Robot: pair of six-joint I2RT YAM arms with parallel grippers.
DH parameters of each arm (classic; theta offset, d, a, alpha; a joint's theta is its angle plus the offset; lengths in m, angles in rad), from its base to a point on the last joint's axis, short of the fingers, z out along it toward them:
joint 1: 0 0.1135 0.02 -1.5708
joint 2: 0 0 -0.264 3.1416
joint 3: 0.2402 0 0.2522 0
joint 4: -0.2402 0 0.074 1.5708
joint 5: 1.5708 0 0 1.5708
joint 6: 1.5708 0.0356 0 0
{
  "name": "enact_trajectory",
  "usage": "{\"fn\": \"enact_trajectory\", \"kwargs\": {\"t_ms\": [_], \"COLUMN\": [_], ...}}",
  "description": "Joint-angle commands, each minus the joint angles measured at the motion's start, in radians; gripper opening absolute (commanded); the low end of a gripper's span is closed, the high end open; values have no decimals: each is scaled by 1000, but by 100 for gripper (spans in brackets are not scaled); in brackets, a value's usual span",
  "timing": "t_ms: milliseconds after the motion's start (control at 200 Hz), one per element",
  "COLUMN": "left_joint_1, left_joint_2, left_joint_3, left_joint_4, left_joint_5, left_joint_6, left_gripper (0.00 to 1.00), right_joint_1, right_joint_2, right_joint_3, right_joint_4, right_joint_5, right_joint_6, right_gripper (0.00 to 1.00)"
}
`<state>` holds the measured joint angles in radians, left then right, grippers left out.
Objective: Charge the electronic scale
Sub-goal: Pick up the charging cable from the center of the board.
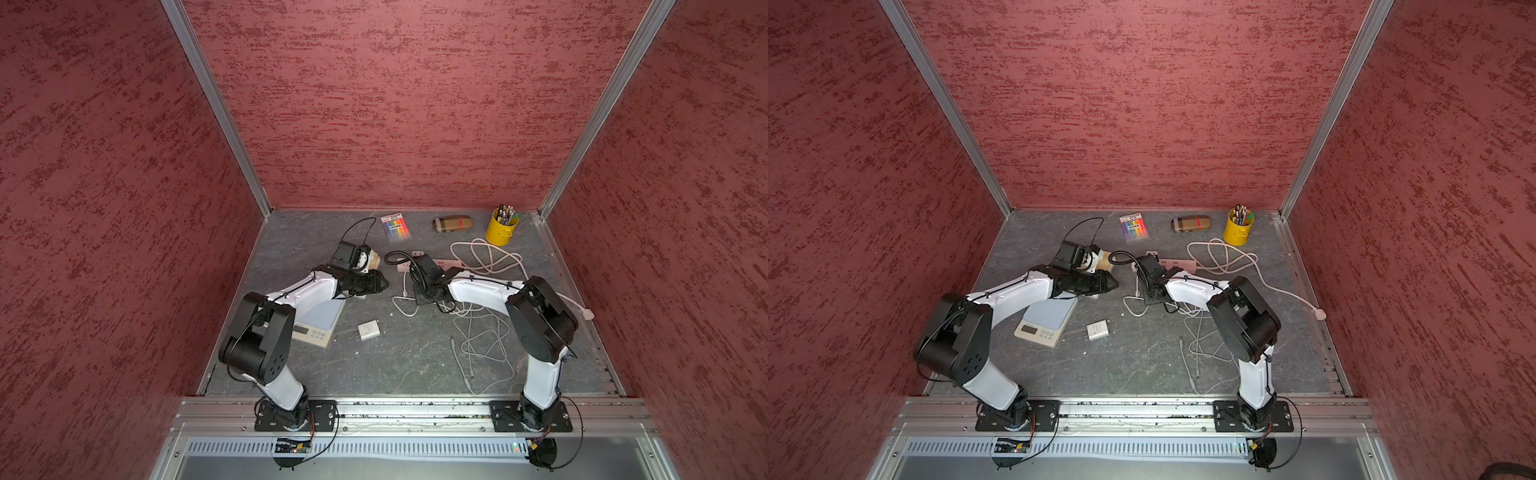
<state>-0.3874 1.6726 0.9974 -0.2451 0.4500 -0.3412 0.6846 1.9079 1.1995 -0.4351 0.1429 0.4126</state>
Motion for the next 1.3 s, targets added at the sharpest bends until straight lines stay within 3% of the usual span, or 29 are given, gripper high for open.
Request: {"fn": "enact_trajectory", "kwargs": {"t_ms": [0,120,286,391,496,596,721,801,992,1162,1297], "left_joint_1": [-56,-85,-127,-137,-141,-140,-105,-84,-79,-80,-90], "left_joint_2": [84,179,248,262,258,211,133,91,-57,-162,-203], "left_joint_3": [19,25,32,17,16,21,22,38,17,11,42], "left_joint_4": [153,256,249,268,278,236,207,179,165,148,102], "left_joint_5": [47,49,-6,-46,-73,-72,-32,38,175,335,359], "left_joint_6": [-11,-78,-108,-127,-131,-71,52,112,273,385,428], "left_gripper": [47,43,40,31,14,0,0,0,0,0,0], "right_joint_1": [0,0,0,0,-1,-1,0,-1,-1,-2,-5], "right_joint_2": [-10,-18,-7,-14,-42,-105,-203,-299,-610,-803,-780], "right_joint_3": [-34,-56,-55,-61,-74,-87,-105,-152,-268,-345,-316], "right_joint_4": [47,68,54,59,56,75,103,161,310,405,388], "right_joint_5": [-44,-65,-64,-74,-78,-71,-36,-29,-74,-142,-233], "right_joint_6": [32,45,28,28,50,63,77,97,187,205,257], "right_gripper": [0,0,0,0,0,0,0,8,43,65,63]}}
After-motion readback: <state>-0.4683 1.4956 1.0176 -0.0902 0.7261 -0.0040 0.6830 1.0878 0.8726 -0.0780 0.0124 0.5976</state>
